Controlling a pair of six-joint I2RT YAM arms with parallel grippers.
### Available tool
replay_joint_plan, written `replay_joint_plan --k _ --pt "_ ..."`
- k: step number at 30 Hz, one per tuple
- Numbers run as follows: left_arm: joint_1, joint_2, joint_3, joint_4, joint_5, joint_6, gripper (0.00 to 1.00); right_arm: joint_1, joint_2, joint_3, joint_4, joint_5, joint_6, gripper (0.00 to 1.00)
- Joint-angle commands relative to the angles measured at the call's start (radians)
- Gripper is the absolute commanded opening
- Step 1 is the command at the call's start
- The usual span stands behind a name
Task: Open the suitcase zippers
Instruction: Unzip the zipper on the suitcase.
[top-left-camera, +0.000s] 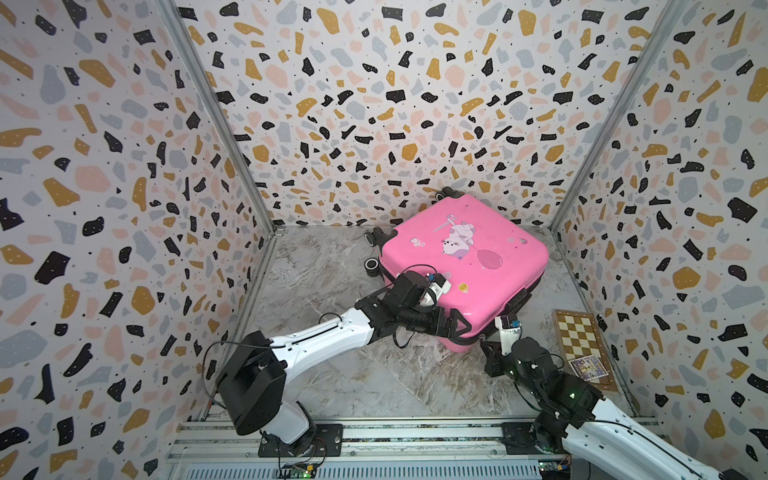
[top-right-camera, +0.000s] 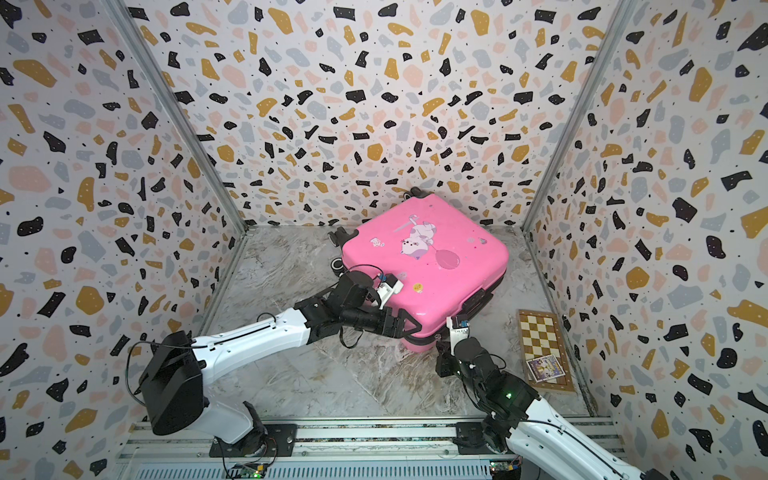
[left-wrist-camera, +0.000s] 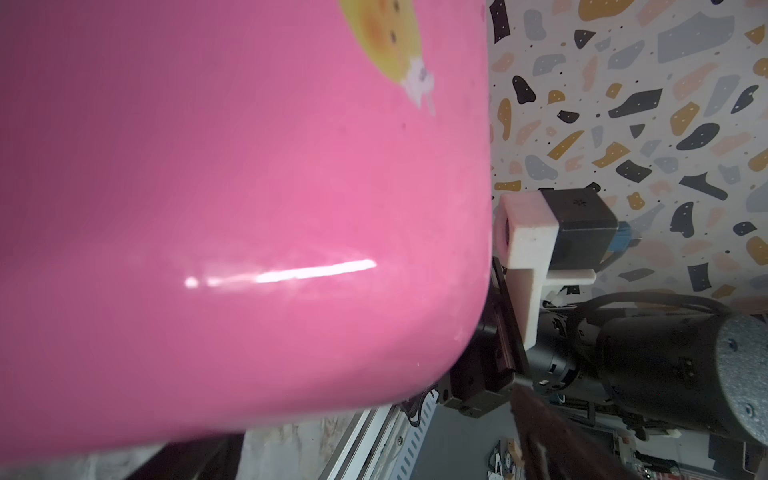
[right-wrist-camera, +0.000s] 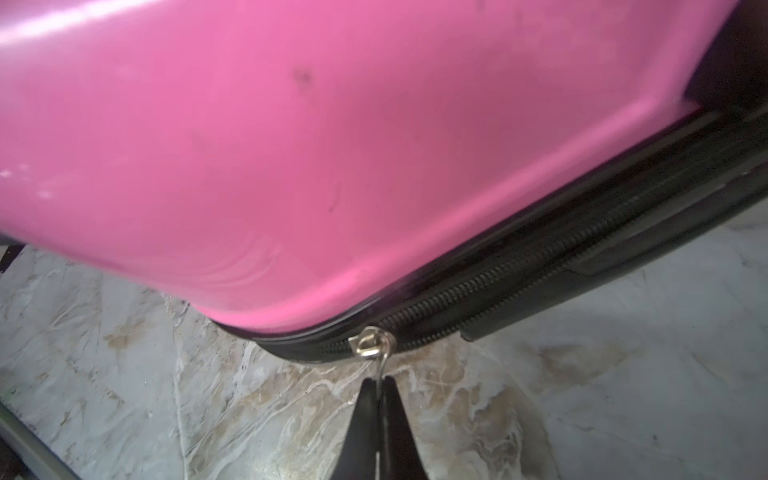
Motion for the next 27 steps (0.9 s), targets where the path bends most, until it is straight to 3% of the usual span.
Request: replay_joint_plan --k 1,5,12,15,18,23,27 --pt "-0.004 0.043 0.071 0.178 0.014 0.014 0.99 -0.003 -0.037 0.011 0.109 -0.142 -0.060 0.00" --pt "-0.003 0.082 0.103 0.194 0.014 0.024 0.97 0.045 -0.040 -0.034 0.210 -0.266 -0.087 0.00" --pt "-0.003 0.115 0.107 0.238 0.020 0.014 0.95 0.172 -0.009 -0.046 0.241 -0.171 -0.097 0.00" --pt "0.011 0.038 0.075 0.211 -0.028 0.029 0.96 0.171 0.008 -0.038 0.208 -0.095 -0.074 0.00" --pt "0.052 -0.100 0.057 0.081 -0.147 0.064 0.99 0.171 0.007 -0.046 0.198 -0.074 -0.056 0.00" --pt "0.244 -0.229 0.068 -0.125 -0.202 0.059 0.99 0.171 -0.017 -0.066 0.202 -0.083 -0.041 0.00" --pt "0.474 -0.204 0.100 -0.144 -0.097 0.011 0.99 0.170 -0.030 -0.075 0.197 -0.086 -0.039 0.00"
